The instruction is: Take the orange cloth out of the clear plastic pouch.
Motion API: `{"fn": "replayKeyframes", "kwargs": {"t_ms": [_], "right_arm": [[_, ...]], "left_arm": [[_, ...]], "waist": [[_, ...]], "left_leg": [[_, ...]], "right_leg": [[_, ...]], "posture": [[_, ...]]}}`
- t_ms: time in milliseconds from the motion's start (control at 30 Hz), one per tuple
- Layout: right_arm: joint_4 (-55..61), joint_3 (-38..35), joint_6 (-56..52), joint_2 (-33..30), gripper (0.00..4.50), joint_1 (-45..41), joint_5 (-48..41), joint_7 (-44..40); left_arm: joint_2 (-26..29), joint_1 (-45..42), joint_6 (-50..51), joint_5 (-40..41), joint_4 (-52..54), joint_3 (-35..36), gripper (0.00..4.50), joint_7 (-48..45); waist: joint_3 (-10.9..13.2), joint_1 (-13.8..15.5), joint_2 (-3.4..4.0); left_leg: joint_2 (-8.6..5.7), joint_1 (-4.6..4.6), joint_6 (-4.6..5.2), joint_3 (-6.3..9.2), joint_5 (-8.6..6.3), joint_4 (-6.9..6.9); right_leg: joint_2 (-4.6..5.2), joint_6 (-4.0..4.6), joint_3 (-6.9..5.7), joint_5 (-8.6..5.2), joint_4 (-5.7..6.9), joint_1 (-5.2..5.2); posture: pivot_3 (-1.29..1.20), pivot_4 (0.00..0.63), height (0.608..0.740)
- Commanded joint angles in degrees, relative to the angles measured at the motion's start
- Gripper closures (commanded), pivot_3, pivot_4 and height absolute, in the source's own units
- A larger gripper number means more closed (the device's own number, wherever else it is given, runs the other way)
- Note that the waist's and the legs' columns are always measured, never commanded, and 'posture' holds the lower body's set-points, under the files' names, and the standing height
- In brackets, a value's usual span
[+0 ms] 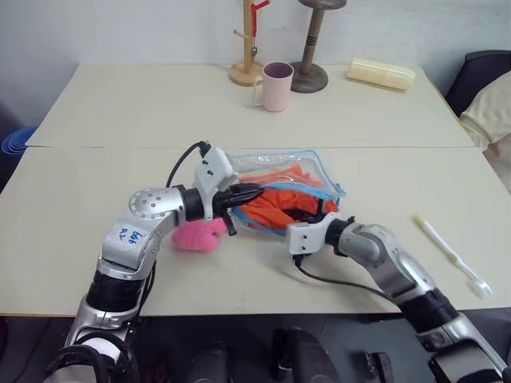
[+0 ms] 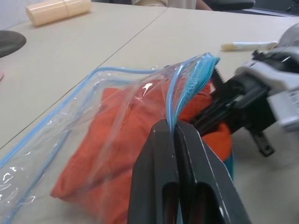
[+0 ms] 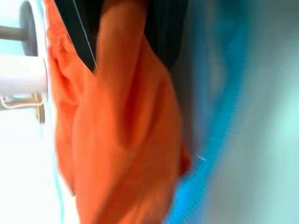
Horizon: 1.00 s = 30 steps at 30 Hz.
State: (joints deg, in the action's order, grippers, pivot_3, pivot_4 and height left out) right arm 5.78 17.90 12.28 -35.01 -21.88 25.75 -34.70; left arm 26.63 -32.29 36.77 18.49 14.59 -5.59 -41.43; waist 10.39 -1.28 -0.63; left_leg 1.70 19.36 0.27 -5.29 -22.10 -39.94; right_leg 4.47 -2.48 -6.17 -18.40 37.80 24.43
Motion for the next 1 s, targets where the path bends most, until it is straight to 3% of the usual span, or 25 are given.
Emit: {"fn": "replayKeyframes", "kwargs": {"t_ms": [33,200,300,633,833,1000], "right_arm": [[9.1,-4.6,-0.4,-2.7,4.48,3.2,-5.4,-3.0],[16.7,-5.7,3.2,-9.7,4.48,12.6,-12.8,-10.1],[16.8,-6.0,1.2,-9.7,4.48,13.9,-12.7,-10.0],[3.0,2.1,4.7,-4.4,4.48,2.4,-2.9,-8.8],[5.7,0.8,11.6,-6.2,4.48,1.1,-2.8,-8.1],[12.9,-4.7,18.6,-16.3,4.48,9.1,-10.4,-12.2]], "left_arm": [[0.1,0.2,-2.3,-1.1,-0.6,0.0,4.50,0.6],[-1.5,-1.7,-2.0,-0.6,-3.2,1.3,4.50,2.5],[-3.1,-3.3,-0.9,1.2,-3.6,2.2,4.50,2.8],[-4.7,-5.0,6.2,10.6,4.0,0.6,4.50,-2.1],[-4.4,-7.3,5.2,4.2,-3.0,-1.2,4.50,2.9],[-3.8,-8.4,1.3,-1.8,-11.6,-1.3,4.50,7.0]], "waist": [[0.0,-0.1,0.00],[0.0,0.2,-0.01],[0.0,0.0,-0.03],[0.0,-0.2,-0.03],[0.0,-0.1,-0.03],[0.0,0.7,-0.04]], "left_leg": [[0.00,-0.03,0.00,0.00,0.00,0.00],[-0.01,-0.05,-0.01,-0.01,0.00,0.00],[-0.03,-0.06,0.00,-0.06,0.00,-0.03],[0.00,-0.10,-0.02,-0.06,0.01,-0.05],[-0.02,-0.08,-0.02,-0.04,0.01,-0.05],[-0.02,-0.06,-0.02,-0.03,0.01,-0.02]], "right_leg": [[0.00,0.00,0.01,0.00,-0.01,0.00],[-0.01,0.00,0.01,0.00,0.00,0.00],[0.00,0.00,0.03,0.00,-0.01,-0.01],[-0.02,0.00,0.05,0.00,0.04,-0.01],[-0.01,0.00,0.03,0.00,0.03,-0.01],[-0.01,0.00,0.01,0.00,-0.01,0.00]], "posture": [[0.00,0.150,0.740],[0.00,0.150,0.740],[0.00,0.150,0.740],[0.00,0.150,0.740],[0.00,0.150,0.740],[0.00,0.150,0.740]]}}
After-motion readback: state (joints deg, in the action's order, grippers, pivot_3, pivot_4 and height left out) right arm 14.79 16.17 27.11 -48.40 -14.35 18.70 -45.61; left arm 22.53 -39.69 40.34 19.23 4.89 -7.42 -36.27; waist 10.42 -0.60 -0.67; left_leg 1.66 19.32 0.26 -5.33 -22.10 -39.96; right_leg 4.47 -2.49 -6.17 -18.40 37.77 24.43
